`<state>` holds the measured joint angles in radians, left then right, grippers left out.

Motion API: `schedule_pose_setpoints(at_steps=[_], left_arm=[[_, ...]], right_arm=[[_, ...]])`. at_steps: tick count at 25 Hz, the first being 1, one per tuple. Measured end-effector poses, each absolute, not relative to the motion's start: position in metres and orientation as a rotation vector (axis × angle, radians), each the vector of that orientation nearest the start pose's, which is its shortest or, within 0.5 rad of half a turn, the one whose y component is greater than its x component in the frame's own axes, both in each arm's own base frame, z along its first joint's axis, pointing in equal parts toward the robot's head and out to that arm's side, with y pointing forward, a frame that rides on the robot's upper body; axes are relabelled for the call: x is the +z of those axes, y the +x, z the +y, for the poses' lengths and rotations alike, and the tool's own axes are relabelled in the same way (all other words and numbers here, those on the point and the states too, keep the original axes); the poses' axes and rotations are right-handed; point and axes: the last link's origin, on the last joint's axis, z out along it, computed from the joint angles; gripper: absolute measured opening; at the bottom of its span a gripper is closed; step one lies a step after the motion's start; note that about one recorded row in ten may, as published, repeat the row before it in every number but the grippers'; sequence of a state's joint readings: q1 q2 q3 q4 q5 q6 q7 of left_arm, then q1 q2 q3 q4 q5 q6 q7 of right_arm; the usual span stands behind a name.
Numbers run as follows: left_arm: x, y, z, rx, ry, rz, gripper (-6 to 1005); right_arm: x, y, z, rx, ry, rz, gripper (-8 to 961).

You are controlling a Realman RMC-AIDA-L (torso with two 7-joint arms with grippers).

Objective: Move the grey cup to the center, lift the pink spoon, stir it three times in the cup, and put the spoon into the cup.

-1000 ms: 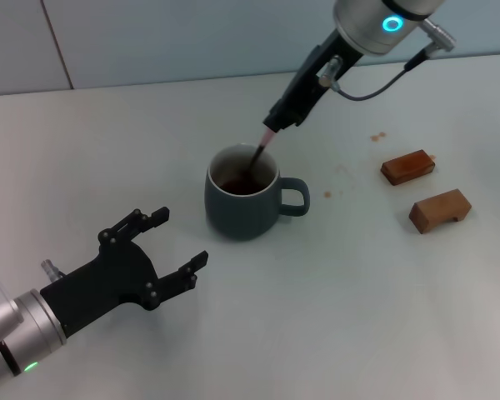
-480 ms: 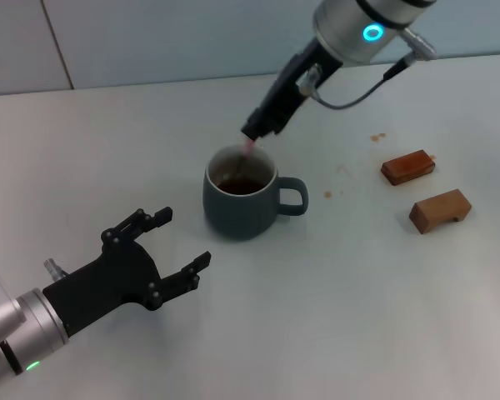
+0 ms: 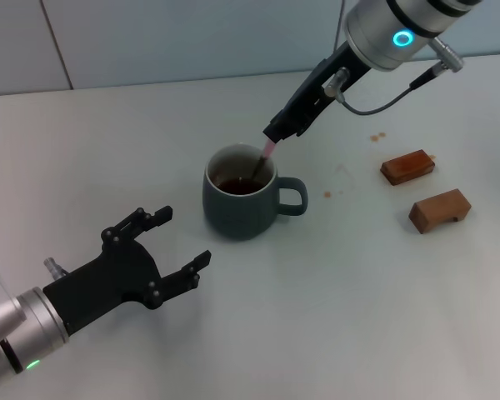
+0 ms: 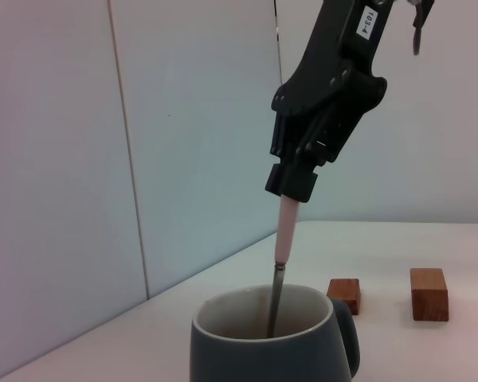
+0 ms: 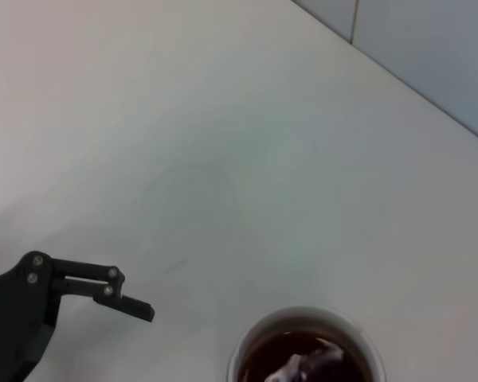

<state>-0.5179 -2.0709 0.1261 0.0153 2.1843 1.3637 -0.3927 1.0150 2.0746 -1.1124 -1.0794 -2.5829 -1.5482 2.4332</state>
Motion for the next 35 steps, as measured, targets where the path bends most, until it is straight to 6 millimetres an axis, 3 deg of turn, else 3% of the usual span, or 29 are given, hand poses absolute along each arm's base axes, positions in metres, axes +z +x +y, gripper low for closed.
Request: schedule_pose_setpoints(at_steps=[7,13,18,21,27,30,35], left_arm=[[-0.078,-0.288,0.286,-0.754,-2.443,-0.208,835],[-0.078,-0.288,0.287,-0.751,-2.443,-0.211,835],[-0.075,-0.29,0.287,-0.756,-2.442,-0.251,835],[-0.075,-0.292,0.286,-0.754,-2.44,-0.261,835],[-0.073,-0.294,0.287,-0.749,-2.444,-0.278,835],[-0.073,-0.294,0.287,-0.748,-2.446,-0.276,835],[-0.074,-0.293,0.287,-0.749,-2.456,-0.267,835]], right_arm=[[0.022,0.093,0.412,-0.189,-2.69,0.691,133],[0.052,0.102,0.382,0.19,-2.723,0.578,355],[0.061,0.147,0.335,0.517,-2.733,0.404,554],[0.056,0.189,0.316,0.662,-2.687,0.385,783],[0.043,0.257,0.307,0.692,-2.59,0.548,808],[0.034,0.271,0.309,0.658,-2.597,0.641,821],[0.024,0.276,0.313,0.615,-2.621,0.692,829]])
